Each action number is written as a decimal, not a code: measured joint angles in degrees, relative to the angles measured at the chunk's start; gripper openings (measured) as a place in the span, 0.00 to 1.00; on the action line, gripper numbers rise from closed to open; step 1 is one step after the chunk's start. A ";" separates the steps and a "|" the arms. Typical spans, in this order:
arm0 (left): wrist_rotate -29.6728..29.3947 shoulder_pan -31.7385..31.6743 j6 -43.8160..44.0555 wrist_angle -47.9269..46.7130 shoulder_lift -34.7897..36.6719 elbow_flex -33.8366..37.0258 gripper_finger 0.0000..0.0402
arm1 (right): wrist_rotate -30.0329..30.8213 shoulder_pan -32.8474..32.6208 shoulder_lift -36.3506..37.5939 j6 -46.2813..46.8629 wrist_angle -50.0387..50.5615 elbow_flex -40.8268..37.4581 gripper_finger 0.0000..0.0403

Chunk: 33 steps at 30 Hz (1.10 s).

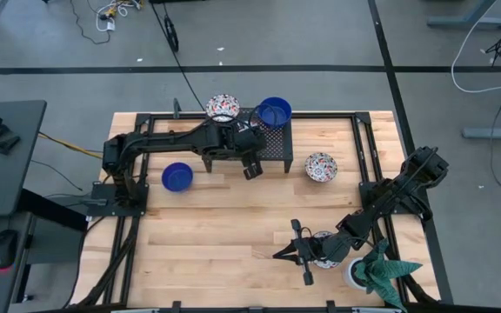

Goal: Pick & Place Mini bowls
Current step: Stack the left red bowl on the red bowl on the shelf

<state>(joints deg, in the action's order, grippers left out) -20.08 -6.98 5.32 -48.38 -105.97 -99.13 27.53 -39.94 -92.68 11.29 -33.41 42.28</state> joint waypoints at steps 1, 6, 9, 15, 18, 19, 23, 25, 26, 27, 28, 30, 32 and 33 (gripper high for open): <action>0.11 0.00 0.00 0.00 0.00 0.00 0.28 | 0.00 0.00 0.00 0.00 0.00 0.00 0.04; 1.08 -0.03 -0.19 -1.12 0.00 0.00 0.19 | 0.00 0.00 0.00 0.00 0.00 0.00 0.04; 1.25 -0.24 -0.46 -1.55 0.00 0.00 0.15 | 0.02 0.00 0.00 0.00 0.00 0.00 0.04; 1.32 -0.31 -1.49 -1.51 0.00 0.00 0.14 | 0.02 0.00 0.00 0.00 0.00 0.00 0.04; 1.33 -0.31 -2.93 -1.57 0.00 0.00 0.17 | 0.02 0.00 0.00 0.00 0.00 0.00 0.04; 1.38 -0.31 -3.09 -1.57 0.00 0.00 0.18 | 0.03 0.00 0.00 0.00 0.00 0.00 0.04; 2.56 -0.35 -4.30 -1.49 0.70 0.00 0.27 | 0.05 0.11 0.00 -0.15 0.01 0.00 0.04; 3.20 -0.35 -4.71 -1.44 1.51 -0.07 0.33 | 0.06 0.14 -0.02 -0.15 -0.01 0.00 0.04; 3.20 -0.35 -4.74 -1.53 1.97 -0.07 0.36 | 0.07 0.21 -0.02 -0.22 -0.06 0.00 0.04; 3.23 -0.35 -4.73 -1.23 2.66 -0.07 0.39 | 0.07 0.26 -0.02 -0.30 -0.08 0.00 0.04; 3.32 -0.34 -4.69 -1.57 3.37 -0.07 0.42 | 0.07 0.26 -0.02 -0.33 -0.04 0.00 0.04; 3.36 -0.33 -4.67 -1.56 5.02 -0.07 0.47 | 0.05 0.39 -0.02 -0.39 -0.20 -0.02 0.04; 3.33 -0.20 -4.66 -1.65 6.56 -0.07 0.51 | 0.07 0.46 -0.02 -0.39 -0.26 -0.02 0.04; 3.37 -0.17 -4.57 -1.63 7.40 -0.07 0.51 | 0.06 0.50 -0.02 -0.40 -0.27 -0.02 0.04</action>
<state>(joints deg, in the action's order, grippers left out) -16.71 -7.16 0.76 -50.01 -98.57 -99.20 27.59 -39.44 -92.71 10.89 -33.68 42.26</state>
